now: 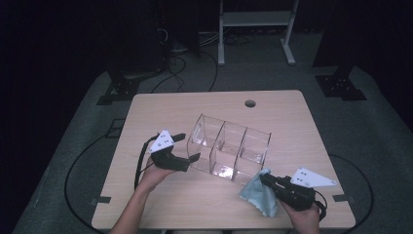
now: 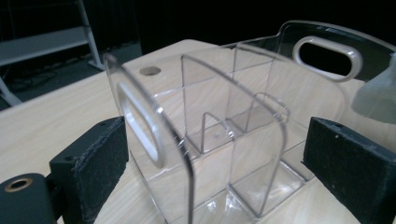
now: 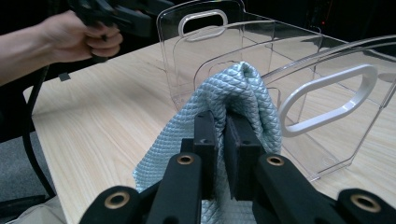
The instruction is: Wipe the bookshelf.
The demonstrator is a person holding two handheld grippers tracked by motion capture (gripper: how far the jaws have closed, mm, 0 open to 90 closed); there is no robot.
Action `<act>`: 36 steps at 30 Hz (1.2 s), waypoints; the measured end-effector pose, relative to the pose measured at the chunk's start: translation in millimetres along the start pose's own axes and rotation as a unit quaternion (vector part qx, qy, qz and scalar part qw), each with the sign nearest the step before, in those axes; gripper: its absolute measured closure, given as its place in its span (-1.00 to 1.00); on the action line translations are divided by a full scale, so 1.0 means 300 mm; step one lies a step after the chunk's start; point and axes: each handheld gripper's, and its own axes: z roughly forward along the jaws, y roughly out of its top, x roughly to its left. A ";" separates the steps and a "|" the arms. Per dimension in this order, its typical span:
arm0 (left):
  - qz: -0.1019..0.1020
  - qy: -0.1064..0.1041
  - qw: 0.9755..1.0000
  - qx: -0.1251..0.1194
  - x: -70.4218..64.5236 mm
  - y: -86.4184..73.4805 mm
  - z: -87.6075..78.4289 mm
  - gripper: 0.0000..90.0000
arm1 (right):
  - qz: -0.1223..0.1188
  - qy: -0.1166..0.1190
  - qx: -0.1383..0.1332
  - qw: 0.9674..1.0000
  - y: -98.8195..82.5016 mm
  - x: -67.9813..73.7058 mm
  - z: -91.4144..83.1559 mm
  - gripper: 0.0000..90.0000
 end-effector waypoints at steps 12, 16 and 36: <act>-0.011 -0.060 0.998 0.020 0.054 -0.034 0.082 -0.79 | -0.006 0.010 0.002 1.000 0.003 0.032 0.010 0.85; 0.002 -0.069 0.998 0.007 0.052 -0.015 0.091 -0.72 | -0.006 0.007 0.005 1.000 0.009 0.024 0.018 0.85; 0.028 -0.101 0.994 0.011 -0.061 -0.029 0.082 0.11 | 0.045 -0.070 0.003 0.997 -0.017 -0.188 -0.041 0.85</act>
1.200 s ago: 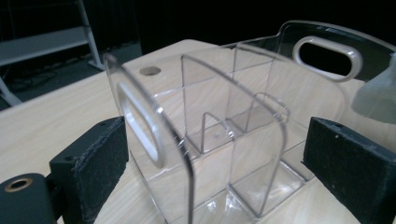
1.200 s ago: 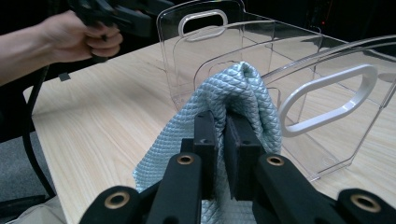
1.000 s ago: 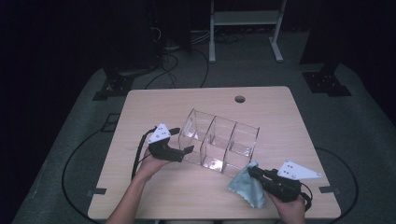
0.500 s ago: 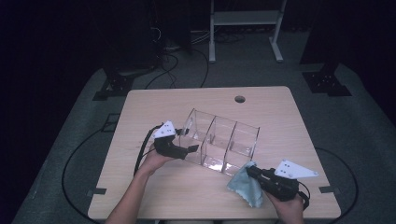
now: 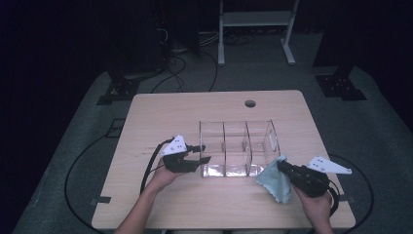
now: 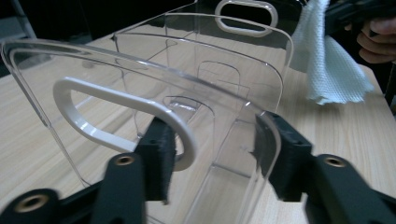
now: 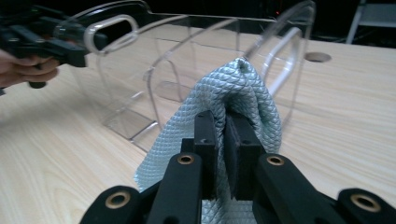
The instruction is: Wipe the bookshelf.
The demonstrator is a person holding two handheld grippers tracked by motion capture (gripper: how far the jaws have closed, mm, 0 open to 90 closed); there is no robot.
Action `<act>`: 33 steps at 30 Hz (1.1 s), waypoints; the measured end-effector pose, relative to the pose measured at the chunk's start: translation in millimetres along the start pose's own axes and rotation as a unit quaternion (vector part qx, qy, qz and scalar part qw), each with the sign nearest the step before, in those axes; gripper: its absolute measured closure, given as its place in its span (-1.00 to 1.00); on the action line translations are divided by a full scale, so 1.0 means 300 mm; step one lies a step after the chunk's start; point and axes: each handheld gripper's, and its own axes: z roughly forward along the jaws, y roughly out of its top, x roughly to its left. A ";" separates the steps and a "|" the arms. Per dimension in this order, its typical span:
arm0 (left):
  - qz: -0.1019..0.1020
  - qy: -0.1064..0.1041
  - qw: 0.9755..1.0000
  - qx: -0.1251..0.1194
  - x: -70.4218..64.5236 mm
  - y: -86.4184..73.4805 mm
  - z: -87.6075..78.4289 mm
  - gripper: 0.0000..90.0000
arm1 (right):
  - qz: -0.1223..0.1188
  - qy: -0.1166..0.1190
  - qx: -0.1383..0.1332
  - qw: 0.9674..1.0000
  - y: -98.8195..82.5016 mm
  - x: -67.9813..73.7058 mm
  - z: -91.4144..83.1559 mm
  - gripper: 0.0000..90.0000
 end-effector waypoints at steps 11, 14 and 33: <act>-0.003 0.039 0.999 0.003 -0.062 -0.003 -0.006 0.12 | -0.002 -0.015 0.009 1.000 0.009 -0.015 0.004 0.85; -0.008 0.052 0.999 0.005 -0.080 -0.005 -0.013 0.12 | -0.008 -0.024 0.007 1.000 0.012 -0.021 0.019 0.85; -0.027 0.072 0.997 -0.004 -0.104 -0.013 -0.032 0.13 | -0.010 -0.058 0.036 0.998 -0.019 -0.071 0.123 0.85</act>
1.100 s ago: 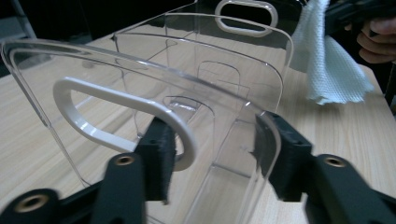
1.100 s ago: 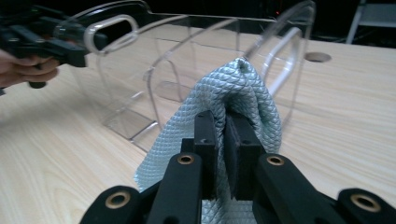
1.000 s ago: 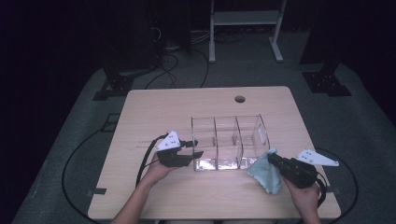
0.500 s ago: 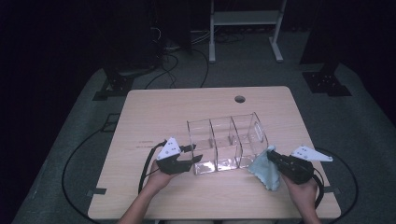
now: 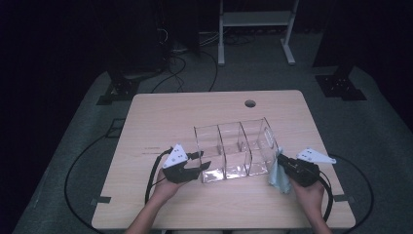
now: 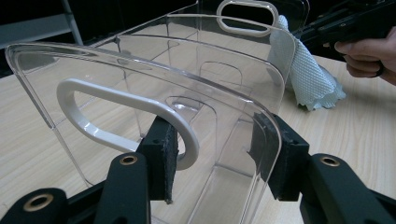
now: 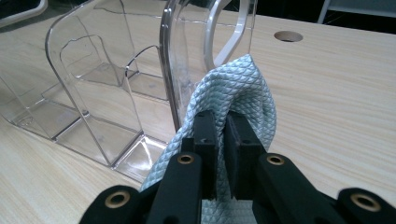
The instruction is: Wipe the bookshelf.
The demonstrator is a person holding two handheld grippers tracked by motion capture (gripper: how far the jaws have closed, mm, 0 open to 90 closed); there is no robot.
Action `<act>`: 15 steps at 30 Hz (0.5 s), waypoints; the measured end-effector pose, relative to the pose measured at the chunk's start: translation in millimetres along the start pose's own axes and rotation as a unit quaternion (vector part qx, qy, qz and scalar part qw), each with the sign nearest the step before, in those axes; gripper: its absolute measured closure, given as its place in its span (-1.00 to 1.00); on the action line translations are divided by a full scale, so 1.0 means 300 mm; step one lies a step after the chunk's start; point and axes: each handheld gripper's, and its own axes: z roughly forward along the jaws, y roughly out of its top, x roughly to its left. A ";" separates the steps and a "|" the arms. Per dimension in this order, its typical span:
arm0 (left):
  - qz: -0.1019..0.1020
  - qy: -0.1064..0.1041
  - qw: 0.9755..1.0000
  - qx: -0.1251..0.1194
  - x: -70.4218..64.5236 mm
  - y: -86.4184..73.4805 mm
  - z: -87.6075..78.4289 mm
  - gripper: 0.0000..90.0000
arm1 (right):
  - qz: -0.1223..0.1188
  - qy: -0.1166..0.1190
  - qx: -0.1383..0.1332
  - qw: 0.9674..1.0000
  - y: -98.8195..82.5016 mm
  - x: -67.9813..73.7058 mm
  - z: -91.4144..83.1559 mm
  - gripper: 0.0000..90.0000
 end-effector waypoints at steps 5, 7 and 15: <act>0.000 0.002 1.000 -0.001 0.004 -0.002 -0.002 0.13 | 0.004 0.007 -0.044 0.999 0.024 0.024 -0.070 0.85; -0.001 0.003 1.000 -0.001 0.003 -0.002 -0.002 0.13 | 0.004 0.010 -0.051 0.999 0.025 0.037 -0.087 0.85; -0.004 0.005 1.000 -0.001 0.002 0.000 -0.002 0.14 | -0.012 0.012 -0.064 0.998 0.040 0.069 -0.116 0.85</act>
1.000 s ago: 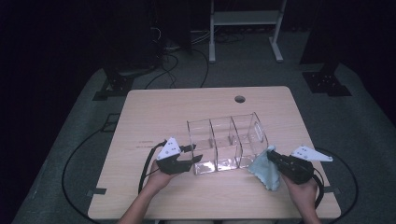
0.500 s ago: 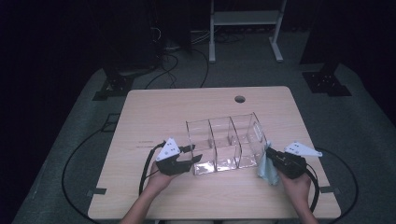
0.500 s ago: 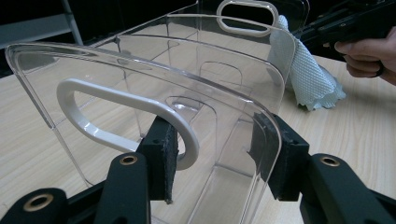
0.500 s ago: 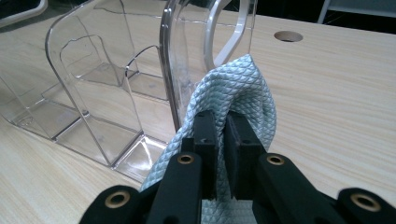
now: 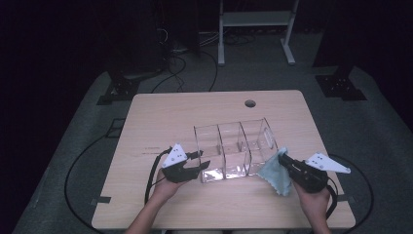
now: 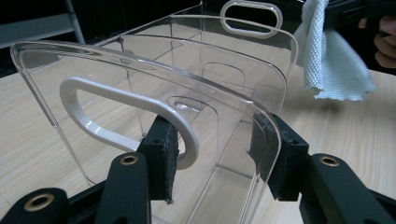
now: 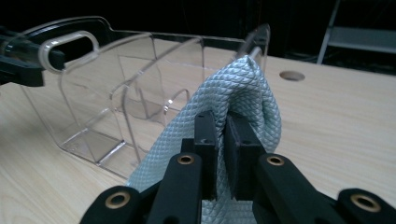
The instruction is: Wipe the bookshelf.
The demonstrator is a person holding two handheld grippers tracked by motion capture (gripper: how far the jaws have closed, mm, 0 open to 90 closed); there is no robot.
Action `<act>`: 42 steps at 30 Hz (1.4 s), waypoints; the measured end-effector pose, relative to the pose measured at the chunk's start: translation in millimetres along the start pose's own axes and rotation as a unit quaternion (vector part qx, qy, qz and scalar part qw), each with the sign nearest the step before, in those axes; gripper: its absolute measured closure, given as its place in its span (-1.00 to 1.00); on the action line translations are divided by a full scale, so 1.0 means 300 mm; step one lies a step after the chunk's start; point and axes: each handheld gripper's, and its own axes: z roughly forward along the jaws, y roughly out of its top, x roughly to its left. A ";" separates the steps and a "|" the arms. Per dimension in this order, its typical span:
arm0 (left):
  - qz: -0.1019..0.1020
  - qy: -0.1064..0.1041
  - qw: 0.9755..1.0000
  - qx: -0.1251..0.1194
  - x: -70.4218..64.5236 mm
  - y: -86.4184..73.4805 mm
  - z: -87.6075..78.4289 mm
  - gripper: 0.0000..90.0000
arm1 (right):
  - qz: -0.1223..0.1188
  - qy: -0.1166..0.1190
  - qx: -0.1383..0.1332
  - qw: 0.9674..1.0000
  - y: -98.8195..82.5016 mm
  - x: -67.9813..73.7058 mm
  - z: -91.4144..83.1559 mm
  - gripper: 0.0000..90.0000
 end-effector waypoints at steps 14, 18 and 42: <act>-0.012 0.012 1.000 -0.002 -0.007 0.000 0.006 0.12 | -0.002 -0.018 0.046 0.999 -0.043 -0.024 0.099 0.86; -0.011 0.012 1.000 -0.002 -0.007 -0.001 0.007 0.12 | -0.003 -0.021 0.044 0.999 -0.038 -0.029 0.104 0.86; -0.016 0.006 1.000 -0.003 -0.012 -0.003 0.009 0.10 | 0.015 -0.026 0.123 0.992 -0.113 -0.053 0.200 0.85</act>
